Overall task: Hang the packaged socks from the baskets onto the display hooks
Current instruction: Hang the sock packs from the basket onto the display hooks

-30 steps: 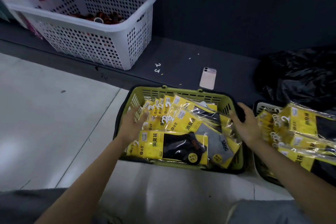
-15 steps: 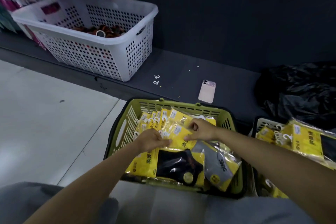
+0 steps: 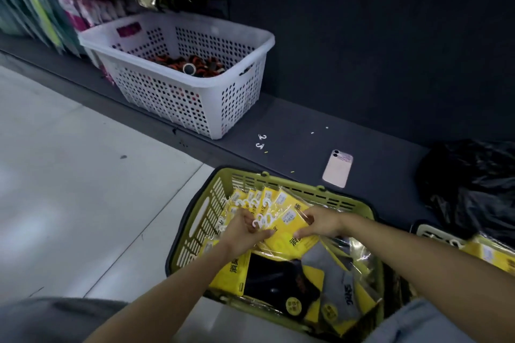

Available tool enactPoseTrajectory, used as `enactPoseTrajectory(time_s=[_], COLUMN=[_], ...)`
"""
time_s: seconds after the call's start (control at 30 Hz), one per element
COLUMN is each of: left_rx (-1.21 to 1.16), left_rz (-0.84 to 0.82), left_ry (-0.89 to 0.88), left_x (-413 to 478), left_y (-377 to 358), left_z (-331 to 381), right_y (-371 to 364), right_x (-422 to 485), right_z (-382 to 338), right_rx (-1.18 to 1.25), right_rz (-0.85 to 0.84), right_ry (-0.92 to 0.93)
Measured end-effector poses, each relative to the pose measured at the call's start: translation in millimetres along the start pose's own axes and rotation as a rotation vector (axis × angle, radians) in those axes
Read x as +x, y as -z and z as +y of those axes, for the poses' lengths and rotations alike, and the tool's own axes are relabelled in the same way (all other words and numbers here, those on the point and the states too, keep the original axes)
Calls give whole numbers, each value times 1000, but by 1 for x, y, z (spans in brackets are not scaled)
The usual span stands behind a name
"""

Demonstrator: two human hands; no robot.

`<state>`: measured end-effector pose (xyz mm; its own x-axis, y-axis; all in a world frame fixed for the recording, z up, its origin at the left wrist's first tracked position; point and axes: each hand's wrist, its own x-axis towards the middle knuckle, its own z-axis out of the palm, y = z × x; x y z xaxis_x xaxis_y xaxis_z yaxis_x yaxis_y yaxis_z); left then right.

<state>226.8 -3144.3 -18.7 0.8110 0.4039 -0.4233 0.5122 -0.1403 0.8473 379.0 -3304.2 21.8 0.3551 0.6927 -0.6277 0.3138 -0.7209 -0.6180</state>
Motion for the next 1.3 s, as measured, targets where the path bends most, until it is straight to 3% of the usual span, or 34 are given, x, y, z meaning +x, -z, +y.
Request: enactPoseTrajectory(time_s=[0.17, 0.3, 0.4, 0.63, 0.73, 0.83, 1.13, 1.3], left_rx=[-100, -213, -329, -369, -379, -450, -409, -387], left_rz=[57, -72, -128, -182, -131, -80, 130, 329], left_ry=[-9, 11, -126, -461, -565, -594, -589, -571], left_x=[-21, -30, -39, -80, -92, -93, -50, -5], left_y=[4, 8, 14, 51, 68, 81, 145, 202], left_z=[28, 76, 125, 236, 268, 286, 305, 308], right_y=[1, 24, 45, 87, 101, 116, 151, 186], right_x=[-32, -72, -113, -191, -203, -200, -139, -102], right_z=[-2, -29, -63, -134, -155, -177, -226, -246], right_rx=[123, 271, 372, 580, 649, 663, 837, 862], right_rz=[248, 611, 761, 799, 909, 1043, 911, 921], right_ry=[78, 285, 437, 675, 745, 758, 762, 723])
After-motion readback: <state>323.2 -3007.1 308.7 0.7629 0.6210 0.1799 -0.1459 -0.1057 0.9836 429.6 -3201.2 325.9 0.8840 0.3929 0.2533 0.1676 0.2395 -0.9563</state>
